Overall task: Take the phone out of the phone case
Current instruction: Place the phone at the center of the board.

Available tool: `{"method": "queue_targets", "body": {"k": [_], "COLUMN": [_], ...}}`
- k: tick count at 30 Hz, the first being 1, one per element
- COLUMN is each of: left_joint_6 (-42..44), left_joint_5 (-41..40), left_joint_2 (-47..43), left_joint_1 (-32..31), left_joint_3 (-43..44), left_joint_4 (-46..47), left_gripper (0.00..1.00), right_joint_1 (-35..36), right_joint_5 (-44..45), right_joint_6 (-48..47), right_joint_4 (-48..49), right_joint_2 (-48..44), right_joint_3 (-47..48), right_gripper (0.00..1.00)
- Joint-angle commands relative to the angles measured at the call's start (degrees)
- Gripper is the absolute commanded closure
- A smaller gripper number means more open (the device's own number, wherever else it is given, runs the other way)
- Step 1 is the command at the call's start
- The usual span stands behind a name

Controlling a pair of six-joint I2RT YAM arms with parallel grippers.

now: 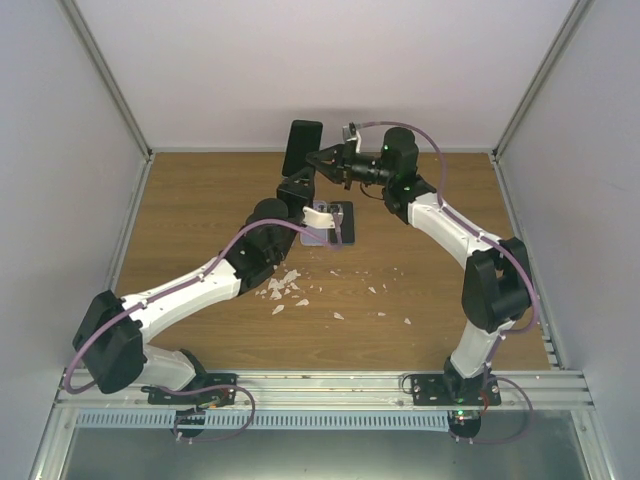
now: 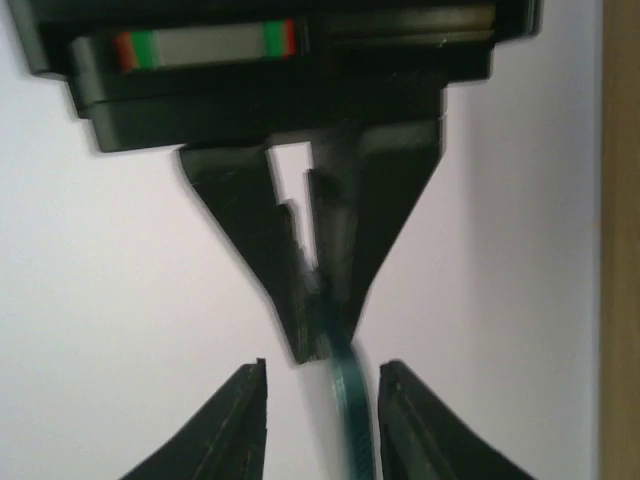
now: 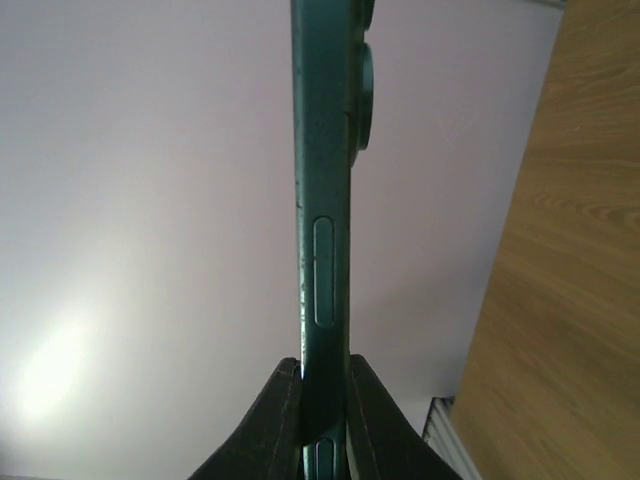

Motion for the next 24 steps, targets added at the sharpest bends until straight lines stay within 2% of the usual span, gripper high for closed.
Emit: {"method": "queue_targets", "body": {"k": [1,3,5,12,17,24], "left_joint_6": [-0.4,-0.8,-1.2,-6.6,-17.9,-28.5], "left_joint_5": [-0.5,-0.4,-0.5,-0.5,0.0,2.3], "left_joint_2": [-3.6,-4.3,-4.9,-7.1,-6.8,-5.4], "left_joint_1": [-0.5,-0.6,-0.8,-1.3,-0.4,2.5], "left_joint_3": [-0.9,-1.3,-1.9,-1.5,2.7,4.3], "left_joint_4": [3.7,2.7,1.8,-5.3,-16.5,-22.4], "left_gripper": [0.55,0.4,0.3,0.03,0.01,0.01], "right_joint_1": [-2.4,-2.9,-3.4,-5.5,-7.7,-12.6], "right_joint_5": [0.7,0.8,0.9,2.3,2.7,-0.1], "right_joint_6": [-5.2,-6.3,-7.2,-15.9,-26.1,-40.8], "right_joint_4": [-1.1,-1.9,-2.5,-8.5,-14.8,-26.6], "right_joint_2": [-0.9,-1.3,-1.6,-3.0,-5.9,-9.4], "right_joint_3": [-1.3,-1.5,-1.5,0.2,-0.8,-2.3], "right_gripper": [1.0,0.99,1.0,1.0,1.0,1.0]}}
